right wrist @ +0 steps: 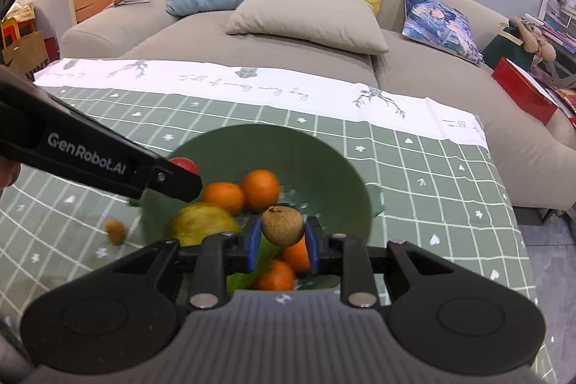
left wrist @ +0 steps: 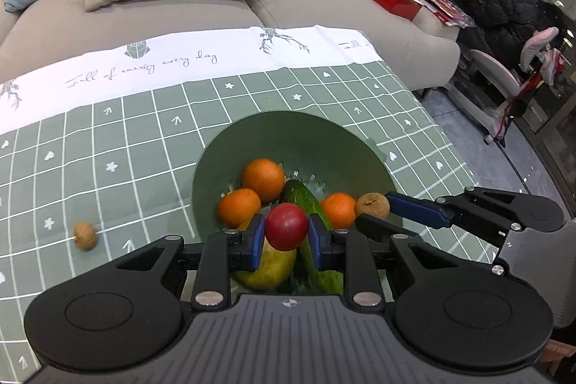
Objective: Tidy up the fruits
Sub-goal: 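Carry the tomato and brown fruit into the colander and open both tools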
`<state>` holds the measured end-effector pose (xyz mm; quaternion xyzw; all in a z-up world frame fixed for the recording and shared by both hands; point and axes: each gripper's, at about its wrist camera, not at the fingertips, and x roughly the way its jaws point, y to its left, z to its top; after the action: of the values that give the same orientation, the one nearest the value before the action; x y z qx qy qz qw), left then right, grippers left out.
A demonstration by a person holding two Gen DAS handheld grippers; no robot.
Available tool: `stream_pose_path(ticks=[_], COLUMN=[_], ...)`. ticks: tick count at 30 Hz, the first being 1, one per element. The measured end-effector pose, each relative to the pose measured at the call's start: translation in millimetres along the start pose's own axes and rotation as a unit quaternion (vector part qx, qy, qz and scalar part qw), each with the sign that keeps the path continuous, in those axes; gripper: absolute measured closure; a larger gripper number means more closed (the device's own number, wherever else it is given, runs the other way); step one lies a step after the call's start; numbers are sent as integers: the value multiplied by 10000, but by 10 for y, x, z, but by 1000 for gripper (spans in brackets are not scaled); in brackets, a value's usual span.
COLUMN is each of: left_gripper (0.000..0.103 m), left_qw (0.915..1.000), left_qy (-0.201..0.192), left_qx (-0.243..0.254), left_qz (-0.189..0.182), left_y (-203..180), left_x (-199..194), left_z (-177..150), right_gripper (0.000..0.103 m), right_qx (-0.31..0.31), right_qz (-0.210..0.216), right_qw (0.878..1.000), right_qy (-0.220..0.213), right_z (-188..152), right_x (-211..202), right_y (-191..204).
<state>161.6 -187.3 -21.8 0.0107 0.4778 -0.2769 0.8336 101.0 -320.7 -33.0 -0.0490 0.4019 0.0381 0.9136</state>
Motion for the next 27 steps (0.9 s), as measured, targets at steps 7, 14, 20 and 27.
stream_pose_path(ticks=[7, 14, 20, 27], left_gripper=[75, 75, 75, 75], left_qw=[9994, 9982, 9979, 9973], left_qy=[193, 430, 530, 609], left_qx=[-245, -396, -355, -406], left_qz=[135, 106, 117, 51], left_y=[-7, 57, 84, 126], left_x=[286, 513, 634, 710], left_z=[61, 116, 146, 135], right_gripper=[81, 81, 81, 81], right_qx=[-156, -160, -272, -369], right_qz=[1, 150, 131, 67], right_qw=[9997, 9989, 9982, 9973], right_qy=[161, 420, 522, 628], right_z=[99, 128, 146, 101], right_x=[325, 640, 783, 884], right_y=[-146, -213, -196, -166])
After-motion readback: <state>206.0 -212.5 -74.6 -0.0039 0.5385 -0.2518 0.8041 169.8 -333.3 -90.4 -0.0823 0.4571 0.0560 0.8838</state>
